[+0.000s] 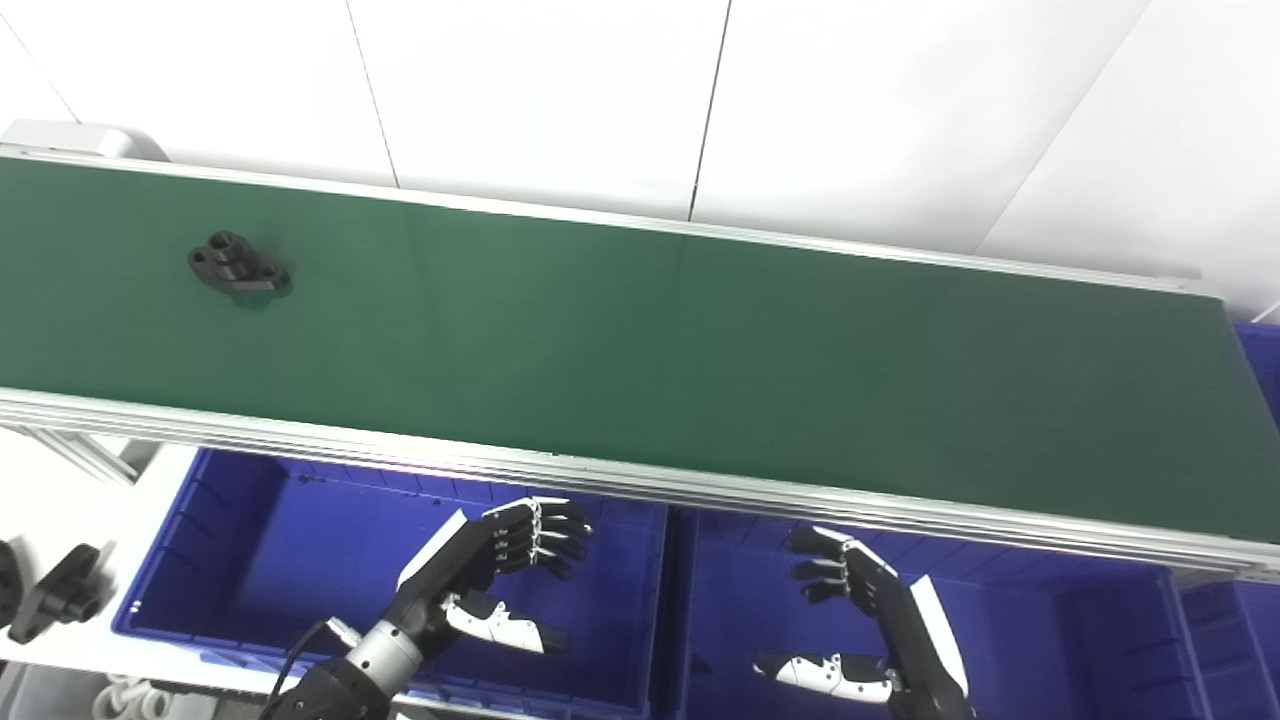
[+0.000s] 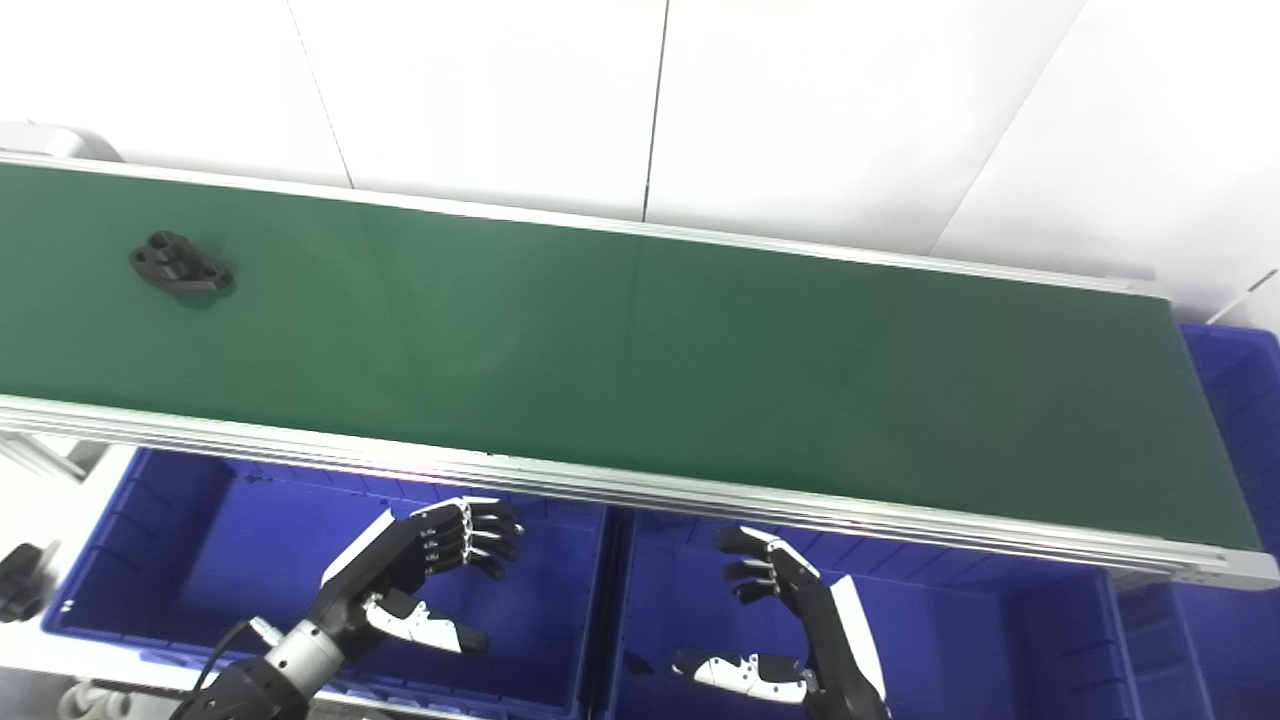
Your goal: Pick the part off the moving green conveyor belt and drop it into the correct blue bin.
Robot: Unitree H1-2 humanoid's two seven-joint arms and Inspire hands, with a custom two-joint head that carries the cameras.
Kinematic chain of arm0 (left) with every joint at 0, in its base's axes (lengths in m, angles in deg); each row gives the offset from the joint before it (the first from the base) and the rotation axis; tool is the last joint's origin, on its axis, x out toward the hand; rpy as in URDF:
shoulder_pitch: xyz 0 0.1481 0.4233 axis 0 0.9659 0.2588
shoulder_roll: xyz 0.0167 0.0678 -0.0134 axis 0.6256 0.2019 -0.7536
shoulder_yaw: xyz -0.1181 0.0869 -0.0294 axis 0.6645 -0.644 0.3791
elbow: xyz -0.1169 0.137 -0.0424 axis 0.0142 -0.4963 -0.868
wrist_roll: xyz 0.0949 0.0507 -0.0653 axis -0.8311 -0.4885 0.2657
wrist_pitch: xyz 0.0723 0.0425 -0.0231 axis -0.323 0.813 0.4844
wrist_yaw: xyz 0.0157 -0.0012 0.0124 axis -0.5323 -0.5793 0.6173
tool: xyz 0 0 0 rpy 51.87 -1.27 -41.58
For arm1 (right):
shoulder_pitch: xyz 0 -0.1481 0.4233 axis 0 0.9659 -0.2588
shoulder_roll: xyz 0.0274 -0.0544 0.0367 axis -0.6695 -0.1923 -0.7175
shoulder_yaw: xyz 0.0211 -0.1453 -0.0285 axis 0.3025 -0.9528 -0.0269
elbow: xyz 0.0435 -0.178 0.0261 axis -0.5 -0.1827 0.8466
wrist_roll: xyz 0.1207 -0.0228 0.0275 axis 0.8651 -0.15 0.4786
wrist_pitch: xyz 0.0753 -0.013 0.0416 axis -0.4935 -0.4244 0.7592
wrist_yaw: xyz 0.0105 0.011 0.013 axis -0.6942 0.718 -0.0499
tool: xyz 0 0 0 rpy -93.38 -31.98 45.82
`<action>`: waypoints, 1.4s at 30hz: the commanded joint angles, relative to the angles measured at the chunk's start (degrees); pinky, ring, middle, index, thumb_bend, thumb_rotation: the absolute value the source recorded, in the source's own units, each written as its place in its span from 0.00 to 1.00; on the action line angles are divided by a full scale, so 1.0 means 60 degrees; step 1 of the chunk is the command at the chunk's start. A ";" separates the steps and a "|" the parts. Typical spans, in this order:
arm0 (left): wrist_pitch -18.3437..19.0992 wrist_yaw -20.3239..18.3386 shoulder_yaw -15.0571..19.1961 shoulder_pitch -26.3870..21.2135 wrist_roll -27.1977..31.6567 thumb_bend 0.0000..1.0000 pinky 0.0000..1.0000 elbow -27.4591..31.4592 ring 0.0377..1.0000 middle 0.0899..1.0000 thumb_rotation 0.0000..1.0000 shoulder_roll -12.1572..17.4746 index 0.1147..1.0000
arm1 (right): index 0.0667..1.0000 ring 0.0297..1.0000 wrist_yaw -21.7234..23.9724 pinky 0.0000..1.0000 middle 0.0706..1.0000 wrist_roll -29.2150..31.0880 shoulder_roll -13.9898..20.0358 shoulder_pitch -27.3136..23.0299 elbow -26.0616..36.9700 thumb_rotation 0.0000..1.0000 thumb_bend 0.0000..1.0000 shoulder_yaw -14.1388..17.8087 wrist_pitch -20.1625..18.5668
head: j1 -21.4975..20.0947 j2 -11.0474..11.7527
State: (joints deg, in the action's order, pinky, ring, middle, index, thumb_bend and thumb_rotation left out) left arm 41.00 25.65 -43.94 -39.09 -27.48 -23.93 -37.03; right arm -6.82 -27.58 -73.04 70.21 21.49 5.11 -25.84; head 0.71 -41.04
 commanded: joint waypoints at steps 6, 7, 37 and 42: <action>-0.0256 -0.0269 0.0108 -0.0080 0.0458 0.92 0.65 0.0121 0.74 0.77 0.14 0.0196 0.72 | 0.74 0.73 -0.0463 0.70 0.74 -0.0666 -0.0154 0.0090 0.0377 0.26 0.91 0.0076 0.0498 | -0.0281 -0.0165; -0.0254 -0.0281 0.0113 -0.0069 0.0475 0.92 0.65 0.0153 0.74 0.77 0.14 0.0215 0.73 | 0.74 0.73 -0.0497 0.69 0.73 -0.0750 -0.0164 0.0100 0.0426 0.26 0.91 0.0065 0.0480 | -0.0285 -0.0194; -0.0784 0.0341 0.0167 -0.0143 -0.0224 0.91 0.75 0.0021 0.80 0.78 0.15 -0.0157 0.71 | 0.77 0.75 0.0149 0.68 0.78 -0.0398 0.0236 0.0034 0.0622 0.23 0.89 0.0038 -0.0096 | 0.0274 -0.0129; -0.0747 0.0269 0.0113 -0.0156 -0.0079 0.90 0.76 -0.0024 0.80 0.79 0.13 -0.0199 0.71 | 0.76 0.75 0.0175 0.68 0.77 -0.0357 0.0297 0.0042 0.0617 0.24 0.89 0.0058 -0.0151 | 0.0347 -0.0037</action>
State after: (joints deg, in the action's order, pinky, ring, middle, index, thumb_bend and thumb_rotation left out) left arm 38.40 27.44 -43.10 -39.37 -28.73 -25.04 -37.97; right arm -5.73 -30.32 -71.48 70.64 23.88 5.18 -27.17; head 2.64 -41.57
